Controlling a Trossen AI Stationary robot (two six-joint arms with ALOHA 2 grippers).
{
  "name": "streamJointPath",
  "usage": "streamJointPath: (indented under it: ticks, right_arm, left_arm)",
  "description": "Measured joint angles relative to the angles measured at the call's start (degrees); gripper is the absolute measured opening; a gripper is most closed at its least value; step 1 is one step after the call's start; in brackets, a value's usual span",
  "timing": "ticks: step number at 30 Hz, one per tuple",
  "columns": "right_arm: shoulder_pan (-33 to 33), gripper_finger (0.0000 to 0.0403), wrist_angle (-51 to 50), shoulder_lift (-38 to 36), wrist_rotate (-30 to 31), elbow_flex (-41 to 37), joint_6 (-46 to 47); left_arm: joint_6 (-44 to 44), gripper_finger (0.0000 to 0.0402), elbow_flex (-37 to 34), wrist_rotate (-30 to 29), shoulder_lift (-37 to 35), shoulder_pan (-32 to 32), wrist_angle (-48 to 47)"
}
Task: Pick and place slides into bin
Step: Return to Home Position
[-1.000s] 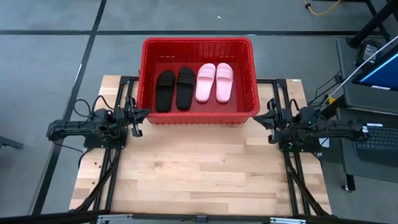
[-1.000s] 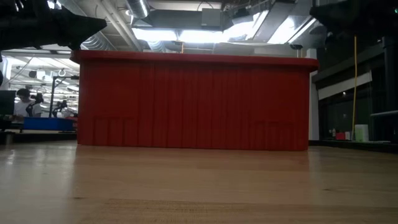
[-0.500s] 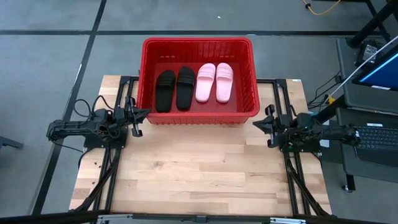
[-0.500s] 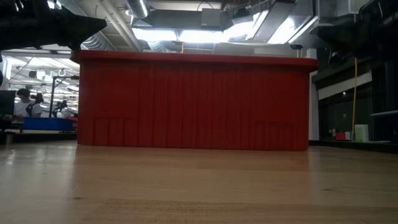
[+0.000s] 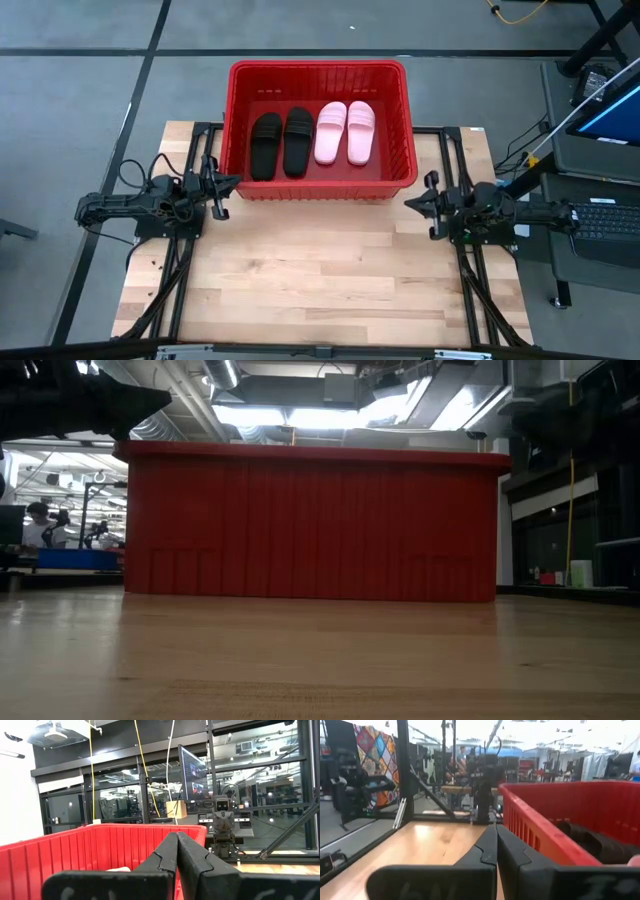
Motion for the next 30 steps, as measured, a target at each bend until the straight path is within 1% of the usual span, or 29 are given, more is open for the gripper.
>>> streamJointPath:
  ticks: [7,11,14,17,23,30]
  right_arm:
    - [0.0,0.0005,-4.18,0.04,-0.01,0.0,0.24]
    - [0.0,0.0005,-7.34,0.04,-0.39,0.02,3.86]
    - [0.0,0.0005,-7.19,0.04,-1.85,0.02,5.2]
    - [0.0,0.0005,-7.21,0.04,-1.89,0.02,6.13]
    - [0.0,0.0005,-7.2,0.07,-1.85,0.02,12.99]
    - [0.0,0.0005,-7.19,0.07,-1.84,0.02,11.98]
  left_arm:
    - [0.0,0.0004,0.0,0.0,0.0,0.0,0.0]
    - [0.0,0.0004,0.0,0.0,0.0,0.0,0.0]
    - [0.0,0.0003,0.0,0.0,0.0,0.0,-0.01]
    - [0.0,0.0004,0.0,0.0,0.0,0.0,-0.01]
    - [0.0,0.0004,0.0,0.0,0.0,0.0,-0.01]
    - [0.0,0.0004,0.0,0.0,0.0,0.0,0.01]
